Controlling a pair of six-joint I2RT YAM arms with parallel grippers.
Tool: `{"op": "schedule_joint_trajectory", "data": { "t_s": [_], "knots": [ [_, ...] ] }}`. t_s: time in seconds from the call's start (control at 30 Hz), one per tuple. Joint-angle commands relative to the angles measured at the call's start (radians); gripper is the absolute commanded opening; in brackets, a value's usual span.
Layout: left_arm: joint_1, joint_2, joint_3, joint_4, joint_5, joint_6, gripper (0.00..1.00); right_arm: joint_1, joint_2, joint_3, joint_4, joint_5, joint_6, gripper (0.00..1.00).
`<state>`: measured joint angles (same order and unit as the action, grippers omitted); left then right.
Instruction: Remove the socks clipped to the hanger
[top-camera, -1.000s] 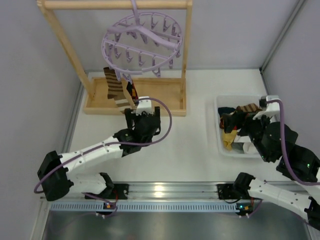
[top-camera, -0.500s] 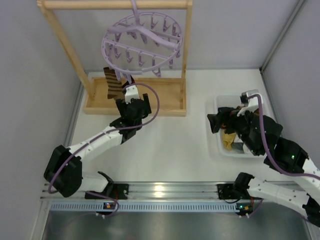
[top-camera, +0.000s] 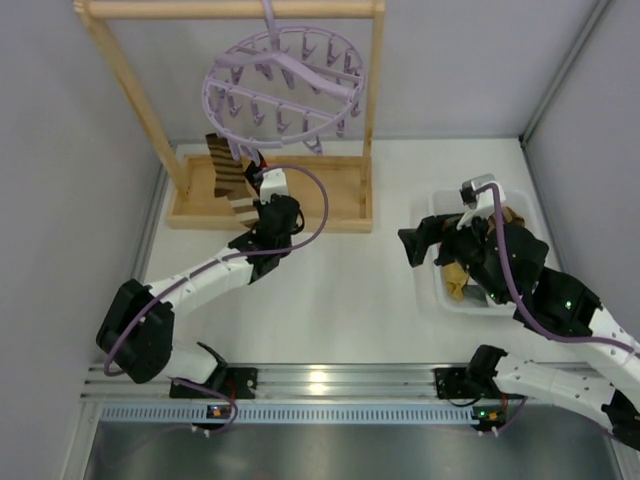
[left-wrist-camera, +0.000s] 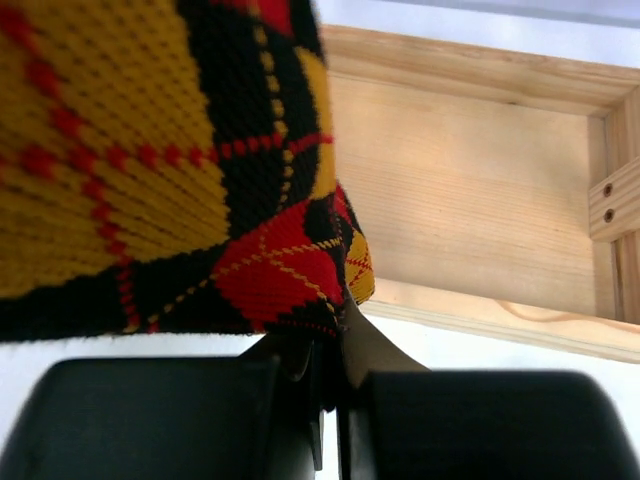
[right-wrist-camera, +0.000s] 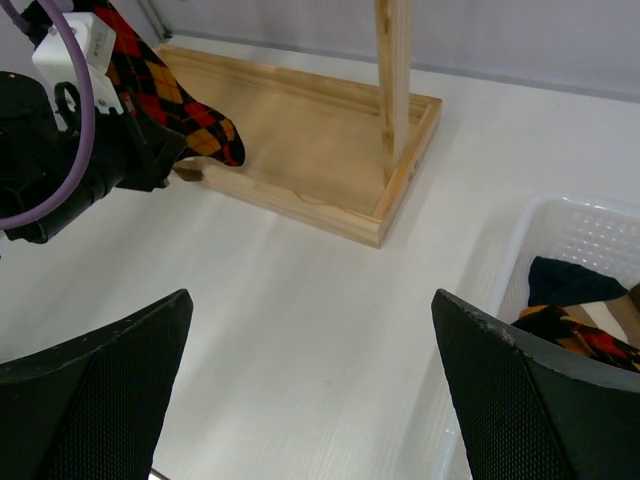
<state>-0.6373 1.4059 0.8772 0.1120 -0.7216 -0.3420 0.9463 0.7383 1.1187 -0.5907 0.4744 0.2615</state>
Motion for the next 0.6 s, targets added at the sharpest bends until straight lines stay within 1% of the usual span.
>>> {"op": "schedule_joint_trajectory", "data": {
  "t_s": [0.0, 0.1, 0.27, 0.4, 0.47, 0.57],
  "knots": [
    [-0.05, -0.077, 0.016, 0.052, -0.068, -0.003, 0.0, 0.003, 0.041, 0.015, 0.112, -0.071, -0.015, 1.0],
    [-0.106, -0.117, 0.028, 0.04, -0.094, 0.012, 0.0, 0.003, 0.087, 0.053, 0.13, -0.118, -0.013, 0.99],
    [-0.214, -0.142, 0.057, 0.015, -0.188, 0.043, 0.0, 0.005, 0.142, 0.131, 0.166, -0.206, -0.005, 0.98],
    [-0.32, -0.122, 0.054, 0.009, -0.242, 0.043, 0.0, 0.003, 0.229, 0.228, 0.161, -0.24, -0.016, 0.96],
    [-0.349, -0.098, 0.051, 0.008, -0.269, 0.04, 0.0, 0.005, 0.26, 0.294, 0.147, -0.25, -0.025, 0.95],
    [-0.409, -0.061, 0.052, 0.008, -0.282, 0.02, 0.0, 0.006, 0.308, 0.361, 0.146, -0.231, -0.037, 0.93]
  ]
}}
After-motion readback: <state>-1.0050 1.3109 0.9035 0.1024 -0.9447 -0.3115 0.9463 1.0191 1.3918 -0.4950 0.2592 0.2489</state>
